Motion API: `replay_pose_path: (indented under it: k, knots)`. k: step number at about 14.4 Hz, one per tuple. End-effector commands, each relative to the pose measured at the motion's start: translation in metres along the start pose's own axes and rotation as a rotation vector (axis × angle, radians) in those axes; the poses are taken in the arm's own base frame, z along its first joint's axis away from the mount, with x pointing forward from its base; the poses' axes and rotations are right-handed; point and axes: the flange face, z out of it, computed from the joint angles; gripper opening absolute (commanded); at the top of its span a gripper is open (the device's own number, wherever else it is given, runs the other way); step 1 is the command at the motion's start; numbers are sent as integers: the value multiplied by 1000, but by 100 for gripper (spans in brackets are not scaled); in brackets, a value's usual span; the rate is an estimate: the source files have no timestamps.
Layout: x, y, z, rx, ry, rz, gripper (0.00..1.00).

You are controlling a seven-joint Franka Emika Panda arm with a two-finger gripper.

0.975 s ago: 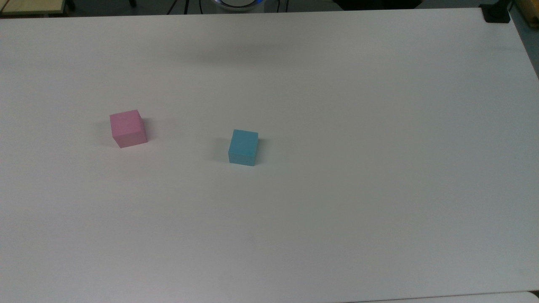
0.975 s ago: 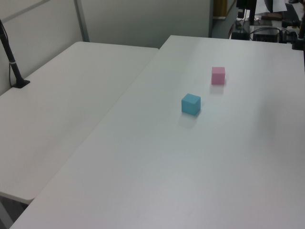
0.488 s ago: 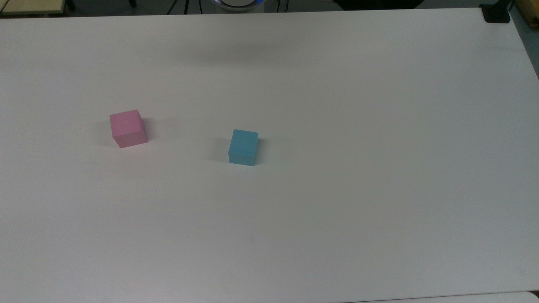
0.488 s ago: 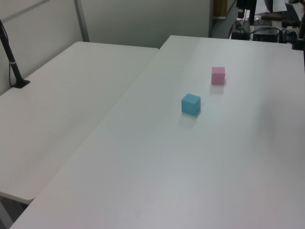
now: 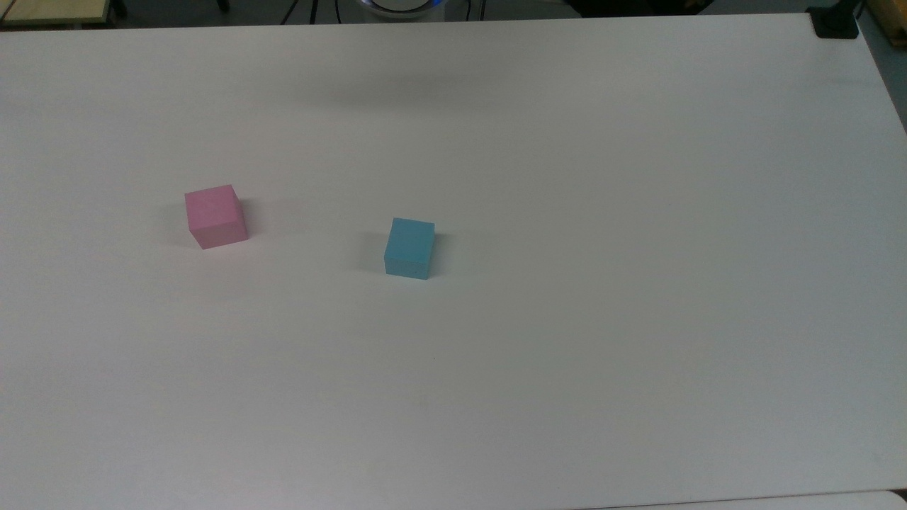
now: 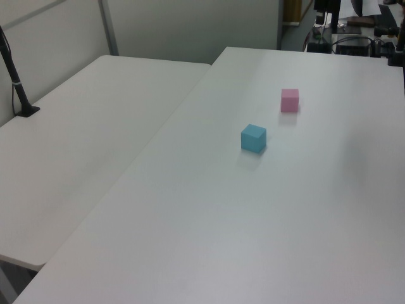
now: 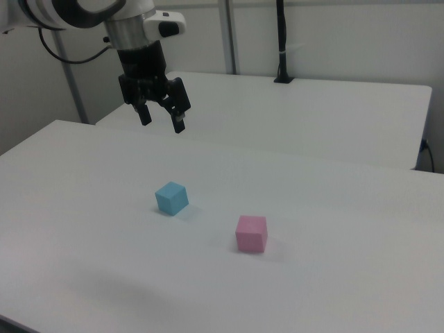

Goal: Put blue cube on pink cube

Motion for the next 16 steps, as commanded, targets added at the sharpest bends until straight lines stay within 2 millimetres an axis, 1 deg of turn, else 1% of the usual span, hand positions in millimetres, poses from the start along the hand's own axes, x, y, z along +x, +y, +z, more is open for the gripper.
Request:
replay_pose_path:
  k: [1,12,16]
  knots:
    - [-4,-2,1,44,-21,-21,100]
    - [-3,-2,1,47,-16,-44,100]
    - [-2,-3,1,47,-12,-76,100]
